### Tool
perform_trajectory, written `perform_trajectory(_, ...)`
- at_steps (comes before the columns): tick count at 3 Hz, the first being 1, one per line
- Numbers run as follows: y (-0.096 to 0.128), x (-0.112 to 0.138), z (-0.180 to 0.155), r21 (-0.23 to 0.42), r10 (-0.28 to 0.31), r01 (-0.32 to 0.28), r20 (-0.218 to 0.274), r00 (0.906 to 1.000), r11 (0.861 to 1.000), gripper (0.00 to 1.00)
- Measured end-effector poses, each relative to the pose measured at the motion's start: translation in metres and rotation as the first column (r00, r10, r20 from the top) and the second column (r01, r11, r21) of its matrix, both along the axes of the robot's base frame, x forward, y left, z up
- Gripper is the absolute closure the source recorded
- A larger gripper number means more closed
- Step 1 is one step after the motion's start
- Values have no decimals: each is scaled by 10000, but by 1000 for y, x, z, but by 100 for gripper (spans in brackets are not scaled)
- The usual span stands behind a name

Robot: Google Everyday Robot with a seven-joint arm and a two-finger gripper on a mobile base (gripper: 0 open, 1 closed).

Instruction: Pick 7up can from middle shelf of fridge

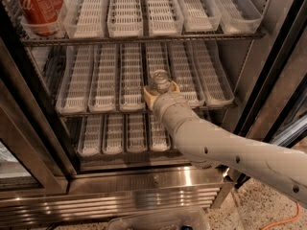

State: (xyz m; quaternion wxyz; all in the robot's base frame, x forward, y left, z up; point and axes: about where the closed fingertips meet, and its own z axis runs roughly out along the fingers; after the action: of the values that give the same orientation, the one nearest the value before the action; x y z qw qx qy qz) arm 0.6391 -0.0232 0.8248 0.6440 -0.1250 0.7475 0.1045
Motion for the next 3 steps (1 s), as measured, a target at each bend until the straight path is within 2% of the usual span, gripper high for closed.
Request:
perform_trajectory(1, 0, -5, 6, 23, 44, -44, -25, 10000, 10000, 100)
perform_trajectory(3, -6, -10, 34, 1043, 225, -246, 213, 9995, 9942, 100)
